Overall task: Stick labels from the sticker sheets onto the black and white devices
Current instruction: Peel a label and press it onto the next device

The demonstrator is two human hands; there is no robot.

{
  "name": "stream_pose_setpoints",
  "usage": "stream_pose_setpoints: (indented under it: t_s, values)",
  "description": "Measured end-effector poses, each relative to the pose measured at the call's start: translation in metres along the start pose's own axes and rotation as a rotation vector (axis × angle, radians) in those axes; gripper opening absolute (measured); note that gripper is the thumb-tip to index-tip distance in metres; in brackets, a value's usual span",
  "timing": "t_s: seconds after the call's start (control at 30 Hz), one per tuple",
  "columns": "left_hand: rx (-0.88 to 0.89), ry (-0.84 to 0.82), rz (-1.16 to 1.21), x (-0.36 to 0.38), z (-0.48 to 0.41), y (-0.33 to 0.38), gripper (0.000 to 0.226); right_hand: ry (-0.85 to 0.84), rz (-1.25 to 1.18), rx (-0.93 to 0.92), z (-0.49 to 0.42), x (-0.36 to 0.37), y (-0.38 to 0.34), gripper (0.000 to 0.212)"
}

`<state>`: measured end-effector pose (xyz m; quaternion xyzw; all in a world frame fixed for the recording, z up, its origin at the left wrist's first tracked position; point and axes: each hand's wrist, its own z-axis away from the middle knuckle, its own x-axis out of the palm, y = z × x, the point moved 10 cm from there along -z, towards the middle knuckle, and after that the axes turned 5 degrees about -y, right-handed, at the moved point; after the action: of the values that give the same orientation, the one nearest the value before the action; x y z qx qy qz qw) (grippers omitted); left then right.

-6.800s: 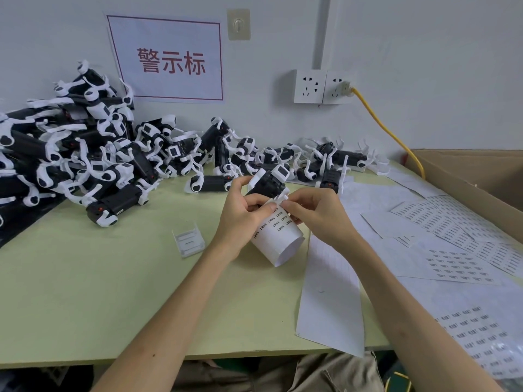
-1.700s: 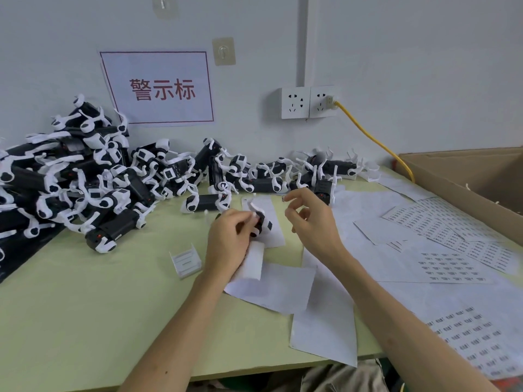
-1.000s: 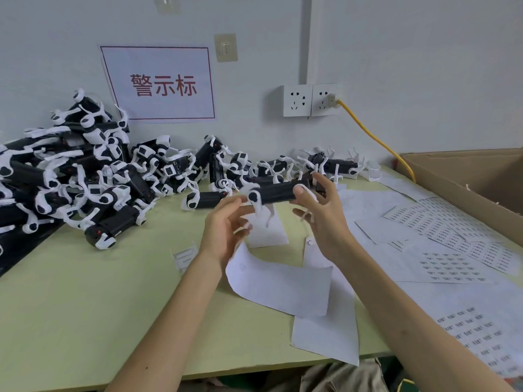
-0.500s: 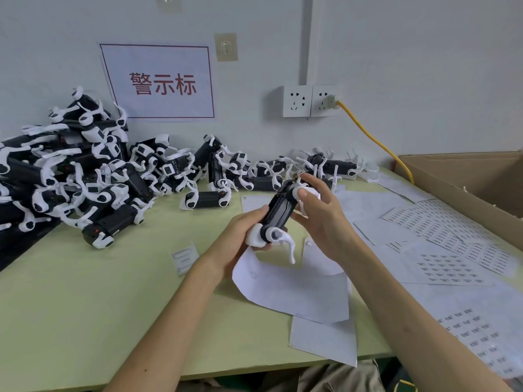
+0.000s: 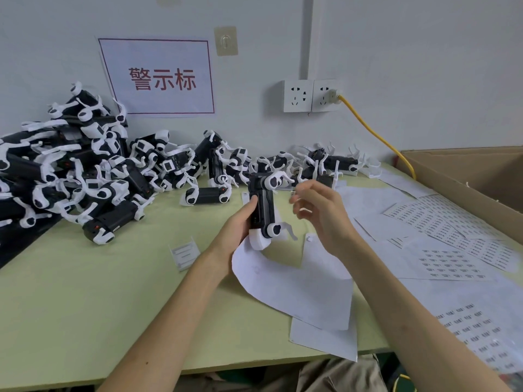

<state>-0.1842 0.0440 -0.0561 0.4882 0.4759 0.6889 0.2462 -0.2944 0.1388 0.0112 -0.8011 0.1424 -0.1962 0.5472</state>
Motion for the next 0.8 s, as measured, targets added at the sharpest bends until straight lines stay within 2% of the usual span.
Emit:
stream_pose_setpoints:
  t_s: [0.07, 0.13, 0.43, 0.8]
  values:
    - [0.022, -0.048, -0.002, 0.002, -0.002, 0.000, 0.057, -0.076, 0.056, 0.009, 0.002, 0.012, 0.002, 0.012]
    - [0.057, -0.068, -0.050, 0.005, -0.001, 0.003, 0.059, -0.083, 0.114, 0.009, 0.002, 0.016, 0.003, 0.013]
    - [0.140, -0.065, -0.213, 0.007, 0.000, 0.010, 0.044, -0.036, 0.271, -0.047, 0.003, 0.017, -0.001, 0.015]
    - [0.178, -0.058, -0.271, 0.006, 0.000, 0.012, 0.037, -0.022, 0.276, -0.081, 0.003, 0.018, -0.004, 0.019]
